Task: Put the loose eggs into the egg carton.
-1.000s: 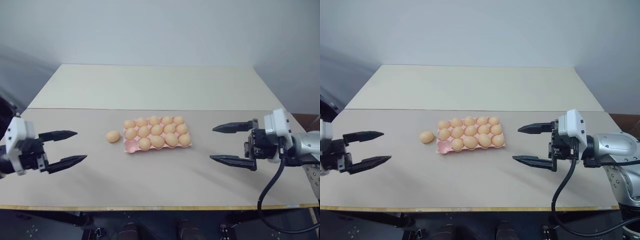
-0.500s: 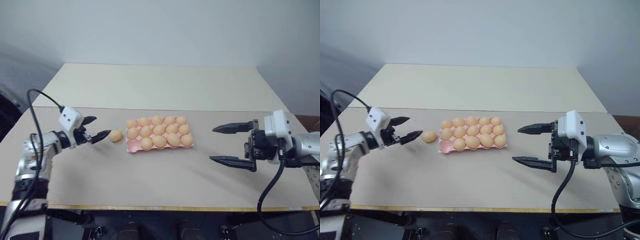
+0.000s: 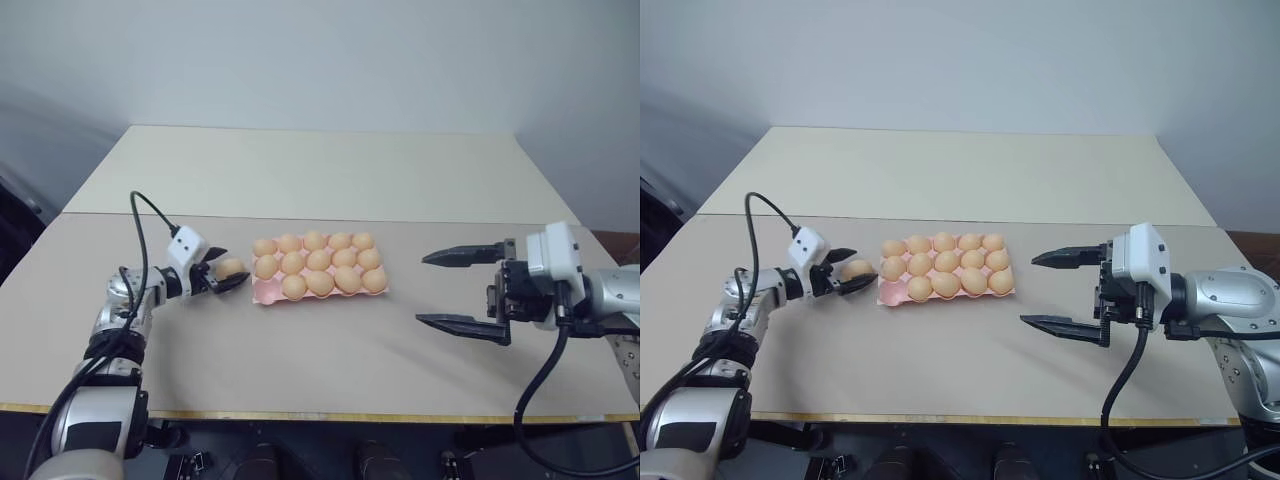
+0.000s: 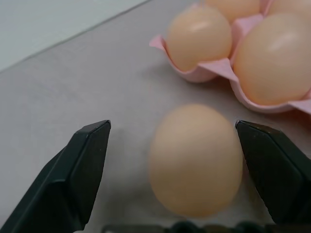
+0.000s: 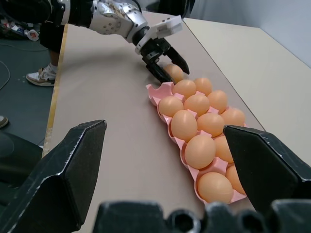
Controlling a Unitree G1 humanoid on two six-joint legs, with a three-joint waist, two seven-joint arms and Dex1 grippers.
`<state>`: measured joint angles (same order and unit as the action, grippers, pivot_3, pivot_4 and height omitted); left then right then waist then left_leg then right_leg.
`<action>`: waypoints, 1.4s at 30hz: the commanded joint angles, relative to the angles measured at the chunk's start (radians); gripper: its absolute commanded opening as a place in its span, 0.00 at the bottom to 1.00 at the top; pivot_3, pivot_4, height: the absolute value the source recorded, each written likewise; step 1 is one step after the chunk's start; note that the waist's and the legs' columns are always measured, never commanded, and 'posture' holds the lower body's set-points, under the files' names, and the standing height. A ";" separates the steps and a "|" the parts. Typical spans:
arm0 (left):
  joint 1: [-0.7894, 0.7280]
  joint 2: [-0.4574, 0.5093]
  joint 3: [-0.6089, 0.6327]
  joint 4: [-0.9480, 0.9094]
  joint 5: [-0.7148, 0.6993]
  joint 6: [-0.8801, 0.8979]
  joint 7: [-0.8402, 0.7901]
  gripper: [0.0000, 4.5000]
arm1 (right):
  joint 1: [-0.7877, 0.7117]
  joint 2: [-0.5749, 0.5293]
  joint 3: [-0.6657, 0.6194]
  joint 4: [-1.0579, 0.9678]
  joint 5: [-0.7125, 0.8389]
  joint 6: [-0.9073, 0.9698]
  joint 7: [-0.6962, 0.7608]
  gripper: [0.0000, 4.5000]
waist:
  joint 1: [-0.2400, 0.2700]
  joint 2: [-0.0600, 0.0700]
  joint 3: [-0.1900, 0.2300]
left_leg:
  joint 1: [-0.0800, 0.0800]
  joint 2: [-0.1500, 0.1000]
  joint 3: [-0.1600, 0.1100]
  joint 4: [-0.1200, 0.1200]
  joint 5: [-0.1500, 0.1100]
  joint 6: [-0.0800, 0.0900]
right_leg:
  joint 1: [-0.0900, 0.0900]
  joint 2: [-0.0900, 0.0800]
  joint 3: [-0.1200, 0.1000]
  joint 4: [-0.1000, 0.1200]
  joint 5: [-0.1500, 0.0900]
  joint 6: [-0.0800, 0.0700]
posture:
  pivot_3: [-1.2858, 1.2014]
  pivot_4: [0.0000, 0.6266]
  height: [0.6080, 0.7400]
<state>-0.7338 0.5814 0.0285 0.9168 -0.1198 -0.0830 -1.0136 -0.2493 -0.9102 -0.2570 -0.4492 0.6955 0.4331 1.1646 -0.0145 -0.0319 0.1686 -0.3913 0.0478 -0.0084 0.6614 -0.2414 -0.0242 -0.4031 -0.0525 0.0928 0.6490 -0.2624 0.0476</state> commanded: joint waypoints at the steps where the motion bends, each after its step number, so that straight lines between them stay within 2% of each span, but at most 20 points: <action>1: -0.040 -0.005 0.001 0.045 0.021 -0.047 0.018 0.85 | -0.006 -0.012 -0.048 -0.031 0.031 -0.003 -0.013 1.00 | 0.000 0.000 0.000 | 0.000 0.000 0.000 0.000 0.000 0.000 | 0.000 0.000 0.000 0.000 0.000 0.000 | 0.52 0.24 1.00; 6: -0.052 0.000 0.013 0.066 0.016 -0.060 0.015 0.49 | -0.001 -0.015 -0.051 -0.036 0.036 -0.002 -0.021 1.00 | -0.002 0.000 0.000 | 0.000 0.000 0.000 0.000 0.000 0.000 | 0.000 0.000 0.000 0.000 0.000 0.000 | 0.52 0.24 1.00; 10: -0.039 0.029 0.028 0.016 -0.004 -0.067 -0.024 0.49 | 0.002 -0.016 -0.051 -0.038 0.037 -0.002 -0.026 1.00 | -0.003 0.000 0.000 | 0.000 0.000 0.000 0.000 0.000 0.000 | 0.000 0.000 0.000 0.000 0.000 0.000 | 0.52 0.24 1.00; 14: 0.022 0.085 0.051 -0.242 -0.133 0.040 -0.229 0.49 | 0.004 -0.009 -0.039 -0.036 0.030 -0.010 -0.027 1.00 | -0.004 0.000 0.000 | -0.001 0.000 0.000 0.000 0.000 0.000 | -0.001 0.000 0.000 0.000 0.000 0.000 | 0.52 0.24 1.00; 20: 0.140 0.087 0.000 -0.535 -0.204 0.159 -0.331 0.49 | -0.017 -0.003 -0.019 -0.024 0.023 -0.017 -0.026 1.00 | -0.001 0.001 0.000 | 0.001 0.000 0.000 0.000 0.000 0.000 | 0.001 0.000 0.000 0.001 0.000 0.000 | 0.52 0.24 1.00; 31: 0.154 0.027 -0.048 -0.592 -0.193 0.223 -0.294 0.49 | 0.000 -0.005 -0.034 -0.038 0.031 -0.013 -0.033 1.00 | -0.001 0.000 0.000 | 0.000 0.000 0.000 0.000 0.000 0.000 | 0.001 0.000 0.000 0.000 0.000 0.000 | 0.52 0.24 1.00; 34: 0.130 0.017 -0.050 -0.577 -0.183 0.231 -0.272 0.64 | 0.002 -0.002 -0.033 -0.043 0.029 -0.013 -0.042 1.00 | -0.001 0.000 0.000 | 0.001 0.000 0.000 0.000 0.000 0.000 | 0.001 0.000 0.000 0.000 0.000 0.000 | 0.52 0.24 1.00; 39: 0.130 0.037 -0.025 -0.610 -0.196 0.228 -0.263 0.99 | 0.007 0.000 -0.033 -0.048 0.030 -0.014 -0.049 1.00 | -0.002 0.000 0.000 | 0.001 0.000 0.000 0.000 0.000 0.000 | 0.001 0.000 0.000 0.000 0.000 0.000 | 0.52 0.24 1.00; 42: 0.154 0.077 0.003 -0.655 -0.214 0.234 -0.271 0.99 | 0.009 0.004 -0.028 -0.047 0.030 -0.018 -0.051 1.00 | -0.004 0.000 0.000 | 0.000 0.000 0.000 0.000 0.000 0.000 | 0.000 0.000 0.000 0.000 0.000 0.000 | 0.52 0.24 1.00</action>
<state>-0.5837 0.6271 -0.0147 0.3150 -0.3059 0.1502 -1.2784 -0.2404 -0.9082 -0.2553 -0.4707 0.7104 0.4339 1.1170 -0.0186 -0.0315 0.1683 -0.3911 0.0480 -0.0089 0.6616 -0.2413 -0.0242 -0.4030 -0.0524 0.0931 0.6493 -0.2624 0.0477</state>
